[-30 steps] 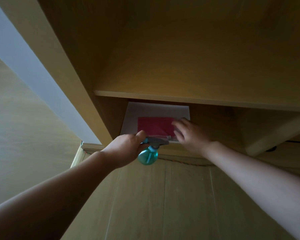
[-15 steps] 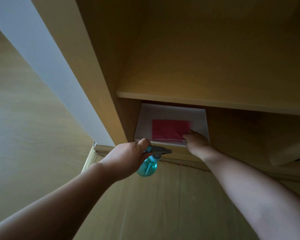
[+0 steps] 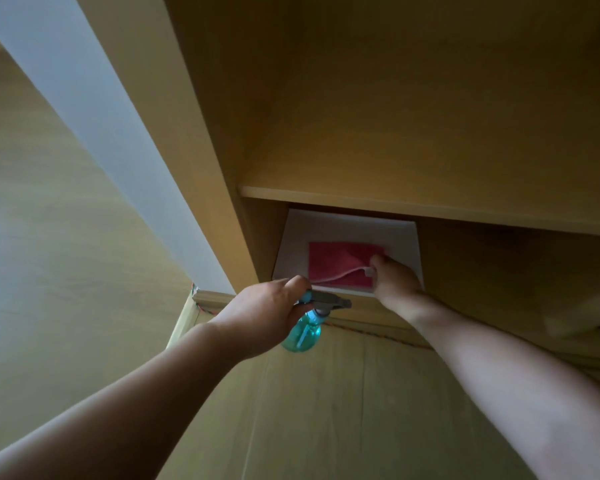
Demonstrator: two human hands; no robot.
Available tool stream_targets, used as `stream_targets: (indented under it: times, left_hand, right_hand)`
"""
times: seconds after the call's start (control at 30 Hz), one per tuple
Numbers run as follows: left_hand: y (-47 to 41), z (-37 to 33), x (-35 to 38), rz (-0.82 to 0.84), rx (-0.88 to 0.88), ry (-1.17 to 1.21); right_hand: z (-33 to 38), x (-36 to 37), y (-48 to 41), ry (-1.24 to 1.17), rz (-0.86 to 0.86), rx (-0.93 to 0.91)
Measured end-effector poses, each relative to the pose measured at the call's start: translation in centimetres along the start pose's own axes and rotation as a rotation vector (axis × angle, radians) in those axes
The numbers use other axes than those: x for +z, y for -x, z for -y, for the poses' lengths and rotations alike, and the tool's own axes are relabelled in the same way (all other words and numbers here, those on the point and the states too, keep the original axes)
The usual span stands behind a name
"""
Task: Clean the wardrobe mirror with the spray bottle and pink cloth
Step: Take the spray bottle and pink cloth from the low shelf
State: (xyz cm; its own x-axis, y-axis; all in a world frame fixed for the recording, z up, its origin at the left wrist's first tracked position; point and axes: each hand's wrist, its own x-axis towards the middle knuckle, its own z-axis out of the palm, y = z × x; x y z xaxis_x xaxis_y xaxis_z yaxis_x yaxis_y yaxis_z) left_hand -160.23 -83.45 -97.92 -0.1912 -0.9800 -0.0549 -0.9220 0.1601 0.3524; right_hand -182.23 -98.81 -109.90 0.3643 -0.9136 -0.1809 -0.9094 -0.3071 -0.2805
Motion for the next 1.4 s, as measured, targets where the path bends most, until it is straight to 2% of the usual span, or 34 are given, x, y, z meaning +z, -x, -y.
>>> stream_targets:
  times: [0.2,0.33,0.47,0.63,0.73,0.83,0.93,1.07,1.27,1.4]
  left_hand:
    - [-0.8,-0.6,0.6,-0.009,0.115,0.078]
    - [-0.9,-1.4,0.6,0.068,0.072,0.035]
    - [-0.8,-2.9,0.1,0.124,0.111,0.078]
    - [-0.2,-4.9,-1.3,0.017,0.243,0.274]
    - [0.1,-5.9,-2.8,-0.058,0.309,0.323]
    - [0.1,-6.7,-4.4,-0.124,0.362,0.335]
    - [0.0,-7.5,-5.8,-0.169,0.371,0.339]
    - [0.0,-8.9,-8.1,-0.214,0.337,0.343]
    - [0.5,-12.3,-16.0,-0.258,0.259,0.351]
    - [0.6,-15.6,-24.6,-0.266,0.23,0.352]
  right_hand:
    - [3.1,-3.3,3.9,-0.416,-0.15,-0.198]
    - [4.8,-6.2,6.9,-0.589,-0.292,-0.333]
    - [6.1,-9.4,9.4,-0.73,-0.326,-0.437]
    - [7.0,-13.2,10.7,-0.86,-0.422,-0.503]
    - [7.0,-15.1,10.8,-0.819,-0.517,-0.488]
    - [6.2,-16.9,10.6,-0.646,-0.542,-0.514]
    - [5.6,-18.4,10.7,-0.507,-0.476,-0.488]
    - [6.6,-20.3,12.4,-0.416,-0.603,-0.581]
    - [8.9,-27.8,13.8,-0.457,-0.586,-0.486]
    - [11.3,-36.6,15.3,-0.493,-0.474,-0.564]
